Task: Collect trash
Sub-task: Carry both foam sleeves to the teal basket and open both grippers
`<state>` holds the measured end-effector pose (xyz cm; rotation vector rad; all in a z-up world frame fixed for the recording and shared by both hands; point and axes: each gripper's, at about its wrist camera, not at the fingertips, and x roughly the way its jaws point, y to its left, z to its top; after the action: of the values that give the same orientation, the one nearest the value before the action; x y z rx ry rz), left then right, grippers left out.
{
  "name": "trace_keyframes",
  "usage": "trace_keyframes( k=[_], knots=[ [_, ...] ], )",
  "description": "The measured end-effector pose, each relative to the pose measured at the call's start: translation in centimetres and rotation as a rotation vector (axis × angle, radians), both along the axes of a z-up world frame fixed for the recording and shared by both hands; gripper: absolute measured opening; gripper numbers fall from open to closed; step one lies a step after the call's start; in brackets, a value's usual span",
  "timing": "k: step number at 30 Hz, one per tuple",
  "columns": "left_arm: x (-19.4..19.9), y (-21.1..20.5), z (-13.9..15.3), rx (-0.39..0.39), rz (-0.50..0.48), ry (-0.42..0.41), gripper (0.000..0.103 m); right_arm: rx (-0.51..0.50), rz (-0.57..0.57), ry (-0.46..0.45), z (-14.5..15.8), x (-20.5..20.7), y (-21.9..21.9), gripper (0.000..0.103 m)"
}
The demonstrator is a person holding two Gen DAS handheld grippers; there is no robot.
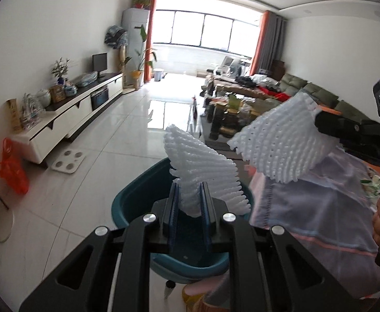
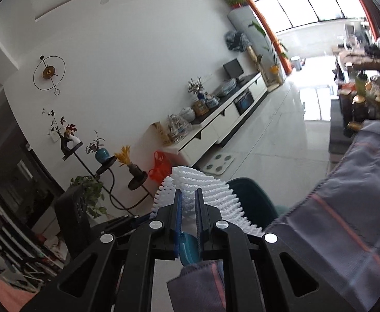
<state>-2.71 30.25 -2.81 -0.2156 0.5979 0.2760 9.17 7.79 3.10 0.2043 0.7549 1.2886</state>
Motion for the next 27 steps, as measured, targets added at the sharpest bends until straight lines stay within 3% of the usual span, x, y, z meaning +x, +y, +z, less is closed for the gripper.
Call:
trace_keyframes(
  k=[6, 16, 18, 23, 27],
  knots=[
    [1.0, 0.4, -1.6, 0.003, 0.023, 0.064, 0.019, -0.062, 0.017, 0.073, -2.7, 1.5, 3.5, 0.01],
    [2.9, 0.9, -4.1, -0.04, 0.038, 0.14, 0.028, -0.239, -0.042, 0.111, -5.3, 2.9, 6.3, 0.015],
    [3.1, 1.4, -4.5, -0.064, 0.037, 0.143, 0.029, -0.267, -0.061, 0.105, -5.6, 3.0, 6.4, 0.028],
    [3.3, 2.3, -5.0, -0.109, 0.048, 0.133, 0.046, -0.287, -0.09, 0.091, -5.9, 3.4, 6.2, 0.046],
    [3.3, 2.5, -5.0, -0.117, 0.067, 0.127, 0.048, -0.273, -0.101, 0.086, -5.9, 3.4, 5.7, 0.05]
  ],
)
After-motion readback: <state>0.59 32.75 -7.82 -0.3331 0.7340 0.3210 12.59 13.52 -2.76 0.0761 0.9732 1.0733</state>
